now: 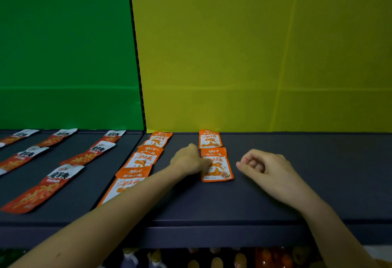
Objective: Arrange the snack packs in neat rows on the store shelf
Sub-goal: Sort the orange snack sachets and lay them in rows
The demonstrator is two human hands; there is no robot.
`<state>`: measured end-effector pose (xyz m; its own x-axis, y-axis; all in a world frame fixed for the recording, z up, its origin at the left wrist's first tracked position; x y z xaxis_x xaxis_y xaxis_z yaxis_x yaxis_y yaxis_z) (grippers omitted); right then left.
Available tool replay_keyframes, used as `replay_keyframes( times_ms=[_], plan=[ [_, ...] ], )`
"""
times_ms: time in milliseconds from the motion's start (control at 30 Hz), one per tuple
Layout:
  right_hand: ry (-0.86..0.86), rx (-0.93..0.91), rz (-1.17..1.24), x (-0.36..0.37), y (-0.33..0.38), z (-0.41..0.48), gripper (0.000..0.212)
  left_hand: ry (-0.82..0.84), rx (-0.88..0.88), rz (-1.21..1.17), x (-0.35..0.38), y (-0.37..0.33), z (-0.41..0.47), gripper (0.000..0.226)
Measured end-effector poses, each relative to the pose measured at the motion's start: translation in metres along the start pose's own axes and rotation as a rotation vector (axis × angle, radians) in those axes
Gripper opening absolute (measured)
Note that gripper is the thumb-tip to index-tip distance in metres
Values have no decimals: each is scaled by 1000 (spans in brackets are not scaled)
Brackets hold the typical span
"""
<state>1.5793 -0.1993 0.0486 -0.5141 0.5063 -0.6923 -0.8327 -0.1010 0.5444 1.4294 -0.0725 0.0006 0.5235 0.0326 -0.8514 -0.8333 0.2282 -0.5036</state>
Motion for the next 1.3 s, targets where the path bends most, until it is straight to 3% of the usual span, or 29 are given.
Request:
replay_keyframes(
  times_ms=[100,267,367,600,733,833,1033,1300],
  plan=[
    [-40,-40,10,0,11,-6,17,-111,78,66,-19,-4,-8,44],
    [-45,-175,25,23,58,-16,10,-422,359,175,-93,7,-77,23],
    [-17,-323,119,47,112,-27,8,-553,360,222,-134,54,-133,31],
    [212,-676,339,136,270,-86,12,-753,-85,388,-218,219,-263,41],
    [398,-831,398,193,350,-143,16,-786,-331,520,-247,307,-341,20],
    [530,-905,386,238,402,-188,20,-780,-524,564,-262,368,-403,17],
    [696,-949,370,317,503,-265,22,-735,-767,589,-310,465,-508,22],
    [641,-852,359,392,613,-292,24,-772,-903,680,-406,567,-597,16]
  ],
)
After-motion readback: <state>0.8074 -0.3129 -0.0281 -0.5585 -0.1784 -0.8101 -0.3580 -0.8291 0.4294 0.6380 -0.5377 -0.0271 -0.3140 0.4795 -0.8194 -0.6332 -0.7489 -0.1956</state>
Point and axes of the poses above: each hand's wrist, its own z-axis towards the middle knuckle, its own x-axis out of the palm, y = z × x, the point moved 10 cm from there along z, towards the middle knuckle, and after that the axes turned 9 degrees about -y, right-handed, at the moved point
